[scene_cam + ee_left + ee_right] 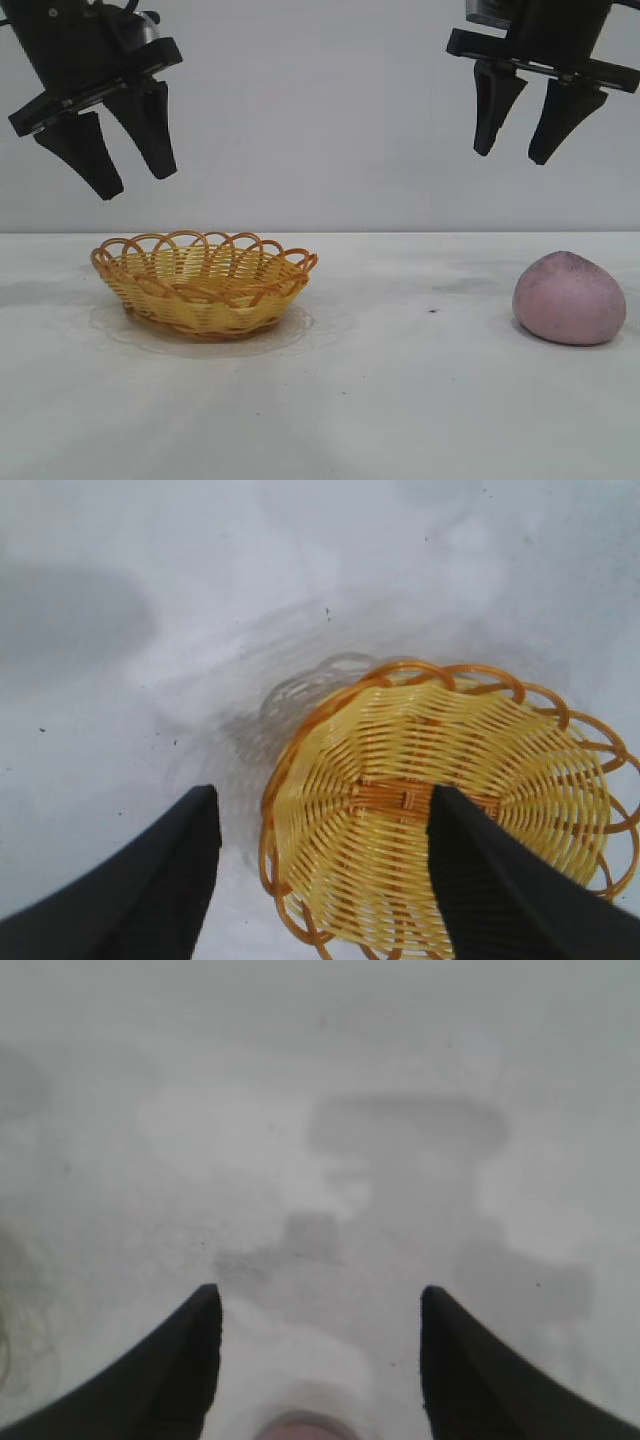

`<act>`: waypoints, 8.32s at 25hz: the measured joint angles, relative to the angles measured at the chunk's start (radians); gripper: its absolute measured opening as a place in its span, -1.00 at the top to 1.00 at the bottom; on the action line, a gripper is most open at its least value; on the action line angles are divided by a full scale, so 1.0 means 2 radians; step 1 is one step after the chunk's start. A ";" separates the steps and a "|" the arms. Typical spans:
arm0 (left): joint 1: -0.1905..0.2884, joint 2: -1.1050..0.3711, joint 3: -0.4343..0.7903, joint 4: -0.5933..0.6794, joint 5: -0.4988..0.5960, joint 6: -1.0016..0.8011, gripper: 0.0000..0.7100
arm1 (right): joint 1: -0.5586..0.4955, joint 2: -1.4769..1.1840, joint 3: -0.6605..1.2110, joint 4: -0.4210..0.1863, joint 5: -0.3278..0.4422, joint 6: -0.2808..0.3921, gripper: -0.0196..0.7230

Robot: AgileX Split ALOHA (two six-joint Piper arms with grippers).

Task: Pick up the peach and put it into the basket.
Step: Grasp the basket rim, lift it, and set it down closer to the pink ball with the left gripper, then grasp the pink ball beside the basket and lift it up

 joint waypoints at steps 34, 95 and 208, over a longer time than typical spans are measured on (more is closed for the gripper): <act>-0.034 0.068 -0.087 0.097 0.093 0.107 -0.29 | 0.000 0.000 0.000 0.011 -0.002 0.000 -0.07; -0.072 0.025 0.164 -0.268 -0.103 -0.022 0.35 | -0.002 0.000 0.000 -0.002 -0.016 0.000 -0.07; 0.120 -1.006 0.502 0.197 0.107 -0.169 -0.48 | 0.016 -0.011 -0.001 -0.057 0.157 -0.001 -0.07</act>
